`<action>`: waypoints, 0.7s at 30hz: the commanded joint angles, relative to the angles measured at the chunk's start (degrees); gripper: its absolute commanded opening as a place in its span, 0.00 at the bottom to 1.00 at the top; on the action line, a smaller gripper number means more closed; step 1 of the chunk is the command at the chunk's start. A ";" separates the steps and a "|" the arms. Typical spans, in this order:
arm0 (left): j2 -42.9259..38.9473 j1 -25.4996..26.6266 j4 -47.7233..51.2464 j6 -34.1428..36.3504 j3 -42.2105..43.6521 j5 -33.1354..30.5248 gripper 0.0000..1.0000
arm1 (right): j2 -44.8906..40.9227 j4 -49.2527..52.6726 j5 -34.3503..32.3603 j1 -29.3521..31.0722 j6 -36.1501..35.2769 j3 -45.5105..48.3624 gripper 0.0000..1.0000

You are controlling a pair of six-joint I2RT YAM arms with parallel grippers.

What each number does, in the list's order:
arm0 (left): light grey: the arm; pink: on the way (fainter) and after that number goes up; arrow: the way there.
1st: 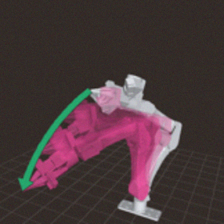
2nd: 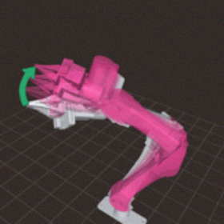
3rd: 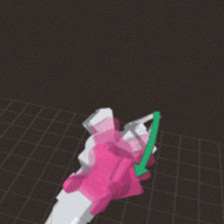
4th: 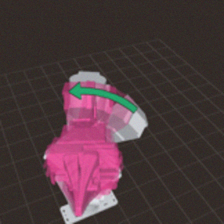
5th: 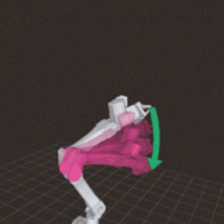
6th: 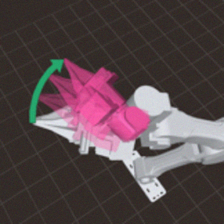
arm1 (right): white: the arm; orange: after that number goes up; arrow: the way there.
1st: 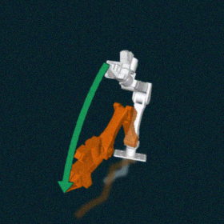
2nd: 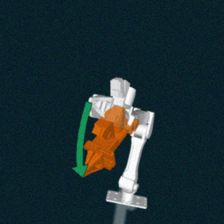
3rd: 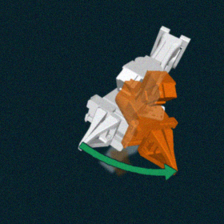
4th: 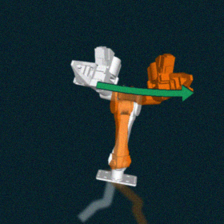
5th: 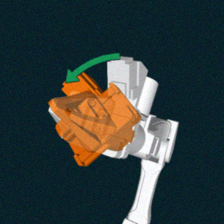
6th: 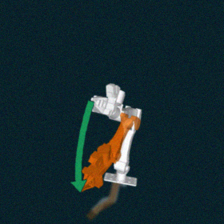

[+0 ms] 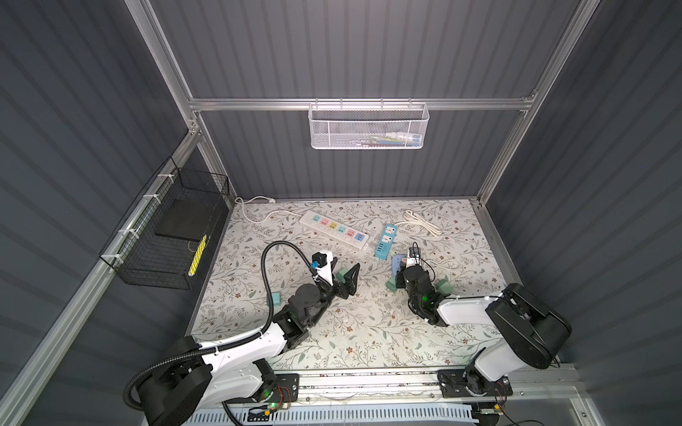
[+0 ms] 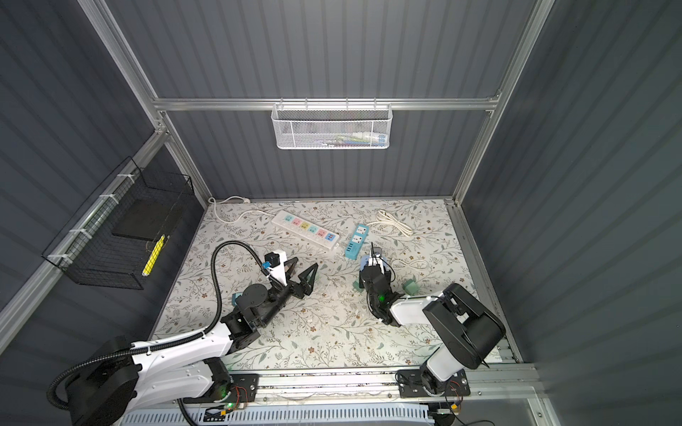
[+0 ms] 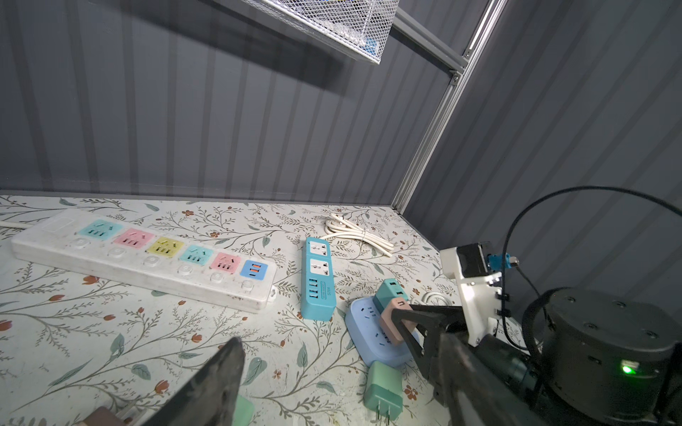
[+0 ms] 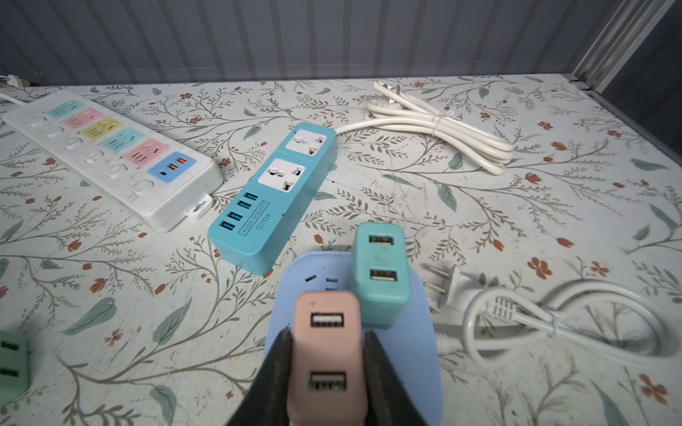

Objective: Insert the plug
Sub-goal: 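Press the pink adapter down into the cube's socket with the right gripper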

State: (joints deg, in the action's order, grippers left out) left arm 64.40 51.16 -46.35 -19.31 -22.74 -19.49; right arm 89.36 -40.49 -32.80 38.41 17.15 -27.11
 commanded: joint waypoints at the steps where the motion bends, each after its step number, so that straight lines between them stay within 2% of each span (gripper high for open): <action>1: 0.53 -0.41 -1.72 -0.16 0.86 0.09 0.83 | 1.59 2.69 0.59 0.34 1.46 0.45 0.10; 5: 0.80 -0.37 -1.99 -0.11 0.86 0.11 0.83 | 3.85 5.10 0.92 0.45 1.15 -1.17 0.10; 21: -1.66 -0.36 -3.09 -0.47 3.03 0.25 0.83 | 10.04 9.06 0.61 2.76 8.26 0.17 0.08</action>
State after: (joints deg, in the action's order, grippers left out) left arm 64.31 51.16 -47.05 -19.35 -20.67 -19.49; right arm 95.29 -42.37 -36.80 40.25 22.72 -29.08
